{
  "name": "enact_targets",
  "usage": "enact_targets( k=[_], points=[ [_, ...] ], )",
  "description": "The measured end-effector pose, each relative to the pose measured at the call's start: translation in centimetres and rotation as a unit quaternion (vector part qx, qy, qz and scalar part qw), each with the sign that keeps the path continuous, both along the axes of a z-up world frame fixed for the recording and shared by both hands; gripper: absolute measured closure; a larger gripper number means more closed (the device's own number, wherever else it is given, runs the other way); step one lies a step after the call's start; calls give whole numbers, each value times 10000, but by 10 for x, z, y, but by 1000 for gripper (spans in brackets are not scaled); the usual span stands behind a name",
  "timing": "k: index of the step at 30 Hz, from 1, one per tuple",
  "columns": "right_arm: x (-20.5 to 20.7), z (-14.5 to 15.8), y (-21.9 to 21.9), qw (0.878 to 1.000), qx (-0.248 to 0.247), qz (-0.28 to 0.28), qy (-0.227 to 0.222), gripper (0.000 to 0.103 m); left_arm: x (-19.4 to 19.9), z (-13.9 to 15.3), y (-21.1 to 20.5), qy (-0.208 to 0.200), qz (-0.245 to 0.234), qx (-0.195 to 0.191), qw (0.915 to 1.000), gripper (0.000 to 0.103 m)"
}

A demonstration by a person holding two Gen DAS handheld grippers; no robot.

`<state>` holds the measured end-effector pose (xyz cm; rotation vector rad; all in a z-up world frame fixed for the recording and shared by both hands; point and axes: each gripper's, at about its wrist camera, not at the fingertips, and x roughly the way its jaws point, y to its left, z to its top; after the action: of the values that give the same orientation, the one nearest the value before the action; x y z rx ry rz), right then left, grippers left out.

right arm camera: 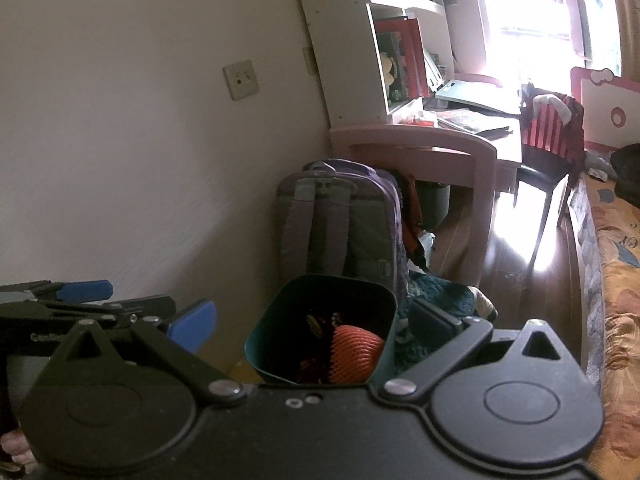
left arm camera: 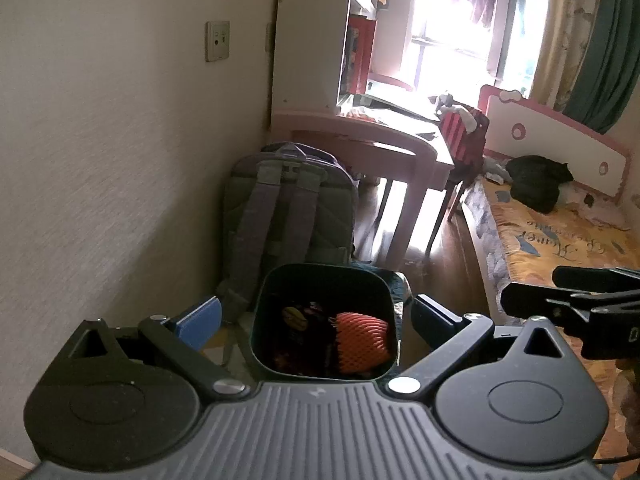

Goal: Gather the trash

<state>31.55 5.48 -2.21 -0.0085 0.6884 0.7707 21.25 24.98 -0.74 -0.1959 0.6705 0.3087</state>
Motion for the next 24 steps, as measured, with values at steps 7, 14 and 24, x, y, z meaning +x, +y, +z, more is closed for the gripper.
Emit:
enact_targets(
  k=[7,14,24],
  points=[
    [-1,0,-1,10000,-32,-22,-21,0,-4,4,0,-130,-129,17,9998,1],
    [-2,1,0,10000,-45,-45,-35,0,-5,7,1,-200,-207,-31,9996,1],
    [-2,1,-1,9999,-28,-145,-57,0,-7,7,3,-253,-255,-100,9993,1]
  ],
)
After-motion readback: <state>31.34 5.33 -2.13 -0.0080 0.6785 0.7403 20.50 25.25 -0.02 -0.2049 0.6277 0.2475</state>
